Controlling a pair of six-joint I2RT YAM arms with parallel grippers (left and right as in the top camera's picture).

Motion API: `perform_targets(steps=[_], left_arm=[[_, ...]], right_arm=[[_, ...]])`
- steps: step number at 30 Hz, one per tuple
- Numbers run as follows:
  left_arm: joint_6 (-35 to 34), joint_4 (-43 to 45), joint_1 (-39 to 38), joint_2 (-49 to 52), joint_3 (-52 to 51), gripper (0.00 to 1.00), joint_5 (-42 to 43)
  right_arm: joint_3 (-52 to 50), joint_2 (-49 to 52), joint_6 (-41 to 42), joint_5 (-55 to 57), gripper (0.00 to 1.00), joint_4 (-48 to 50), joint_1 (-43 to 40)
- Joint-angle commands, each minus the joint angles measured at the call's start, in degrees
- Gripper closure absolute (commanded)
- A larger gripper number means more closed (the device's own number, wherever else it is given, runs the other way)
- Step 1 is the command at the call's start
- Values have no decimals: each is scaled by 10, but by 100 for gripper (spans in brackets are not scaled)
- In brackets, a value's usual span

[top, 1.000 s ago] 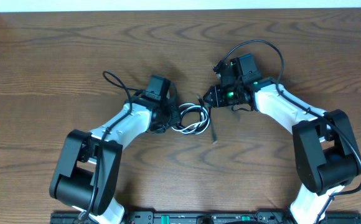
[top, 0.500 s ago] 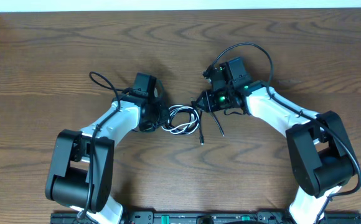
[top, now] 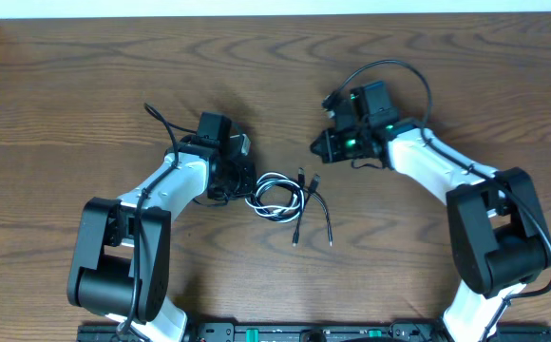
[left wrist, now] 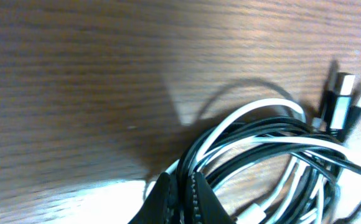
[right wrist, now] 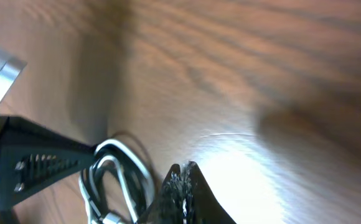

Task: Untangle cables

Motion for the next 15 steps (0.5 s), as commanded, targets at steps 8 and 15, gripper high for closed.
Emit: perform_targets(steps=[8,15], left_arm=[[27,49,1,7,-6,92,91],[-5,99,1,7,-6,92,126]], right_arm=[[10,-18,-6,-10,79,-62,-35],[10,-17,-8,-10,78,-86,-24]])
